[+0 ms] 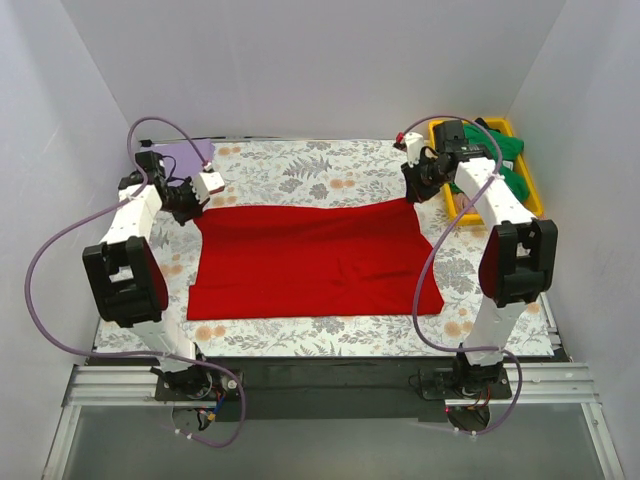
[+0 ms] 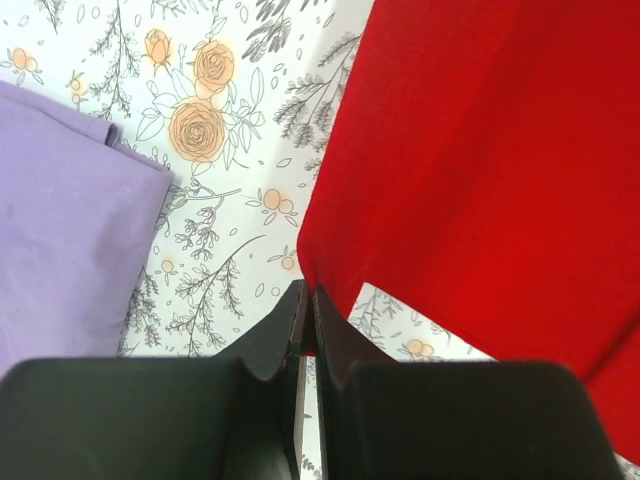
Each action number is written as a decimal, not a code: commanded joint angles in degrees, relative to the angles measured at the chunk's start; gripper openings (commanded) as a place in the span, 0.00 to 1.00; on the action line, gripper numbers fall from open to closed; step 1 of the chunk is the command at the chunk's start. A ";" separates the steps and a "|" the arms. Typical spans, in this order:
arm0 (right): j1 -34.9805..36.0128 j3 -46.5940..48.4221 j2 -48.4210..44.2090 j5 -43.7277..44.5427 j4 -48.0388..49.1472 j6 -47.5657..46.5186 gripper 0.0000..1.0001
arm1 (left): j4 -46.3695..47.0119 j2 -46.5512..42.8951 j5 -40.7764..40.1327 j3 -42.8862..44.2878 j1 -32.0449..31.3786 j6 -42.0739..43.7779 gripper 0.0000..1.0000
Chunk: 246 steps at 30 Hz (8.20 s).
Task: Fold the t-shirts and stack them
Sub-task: Fold the tshirt
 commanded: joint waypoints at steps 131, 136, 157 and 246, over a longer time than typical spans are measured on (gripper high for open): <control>-3.22 -20.21 -9.44 -5.97 -10.35 0.87 0.38 | 9.56 -12.86 8.70 -11.76 -29.80 -33.72 0.49; -3.30 -17.92 -4.26 -4.65 -8.77 3.25 0.42 | 18.81 -2.83 6.33 -2.65 -38.26 -52.19 0.49; -3.39 -22.13 -3.98 -1.48 -7.97 5.19 0.45 | 23.21 19.33 -3.52 10.31 -52.95 -74.19 0.49; -3.13 -30.13 -11.19 -3.24 -12.28 -4.21 0.01 | 19.16 8.87 1.66 -0.59 -55.32 -81.40 0.00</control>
